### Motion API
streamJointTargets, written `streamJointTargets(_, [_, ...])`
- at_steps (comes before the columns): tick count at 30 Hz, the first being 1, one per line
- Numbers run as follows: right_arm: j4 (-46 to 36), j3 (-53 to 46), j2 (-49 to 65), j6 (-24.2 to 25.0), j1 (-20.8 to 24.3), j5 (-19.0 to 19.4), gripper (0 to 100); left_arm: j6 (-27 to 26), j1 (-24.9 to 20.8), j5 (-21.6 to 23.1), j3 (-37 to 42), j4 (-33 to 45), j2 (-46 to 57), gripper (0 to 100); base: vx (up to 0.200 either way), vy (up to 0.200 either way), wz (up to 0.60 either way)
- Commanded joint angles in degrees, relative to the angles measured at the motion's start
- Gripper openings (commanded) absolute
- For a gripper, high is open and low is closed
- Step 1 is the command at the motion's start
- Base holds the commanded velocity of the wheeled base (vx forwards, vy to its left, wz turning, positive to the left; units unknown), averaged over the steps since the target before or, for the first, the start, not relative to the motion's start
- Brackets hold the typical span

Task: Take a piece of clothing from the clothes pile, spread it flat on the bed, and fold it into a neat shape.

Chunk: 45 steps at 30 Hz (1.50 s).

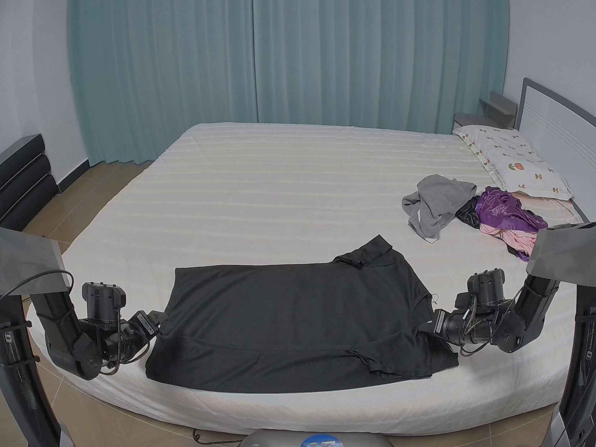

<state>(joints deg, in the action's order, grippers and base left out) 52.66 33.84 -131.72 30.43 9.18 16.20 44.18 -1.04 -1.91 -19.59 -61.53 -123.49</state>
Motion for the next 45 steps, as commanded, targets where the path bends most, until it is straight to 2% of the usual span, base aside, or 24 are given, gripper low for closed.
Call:
streamJointTargets(1, [0.2, 0.1, 0.0, 0.0, -0.6, 0.0, 0, 0.0, 0.0, 0.0, -0.3, 0.0, -0.3, 100, 0.000, 0.000, 0.00])
streamJointTargets(19, [0.3, 0.5, -0.2, 0.1, -2.1, 0.2, 0, -0.1, 0.9, 0.0, -1.6, 0.1, -2.3, 100, 0.000, 0.000, 0.00])
streamJointTargets(20, [0.3, 0.4, -0.3, 0.1, -2.1, 0.2, 100, -0.1, 0.9, 0.1, -1.8, 0.1, -2.5, 100, 0.000, 0.000, 0.00])
streamJointTargets(39, [0.4, -0.4, 0.2, 0.2, -2.0, 0.1, 100, -0.6, -1.6, -0.1, -8.2, 1.1, -7.8, 100, 0.000, 0.000, 0.00])
streamJointTargets(40, [0.4, -0.5, 0.3, 0.2, -2.0, 0.0, 100, -0.6, -1.7, -0.2, -8.2, 1.3, -7.9, 0, 0.000, 0.000, 0.00])
streamJointTargets(45, [0.9, -1.1, 1.3, 0.2, -2.4, -0.2, 100, -0.6, -1.2, -0.8, -7.2, 1.3, -7.6, 0, 0.000, 0.000, 0.00])
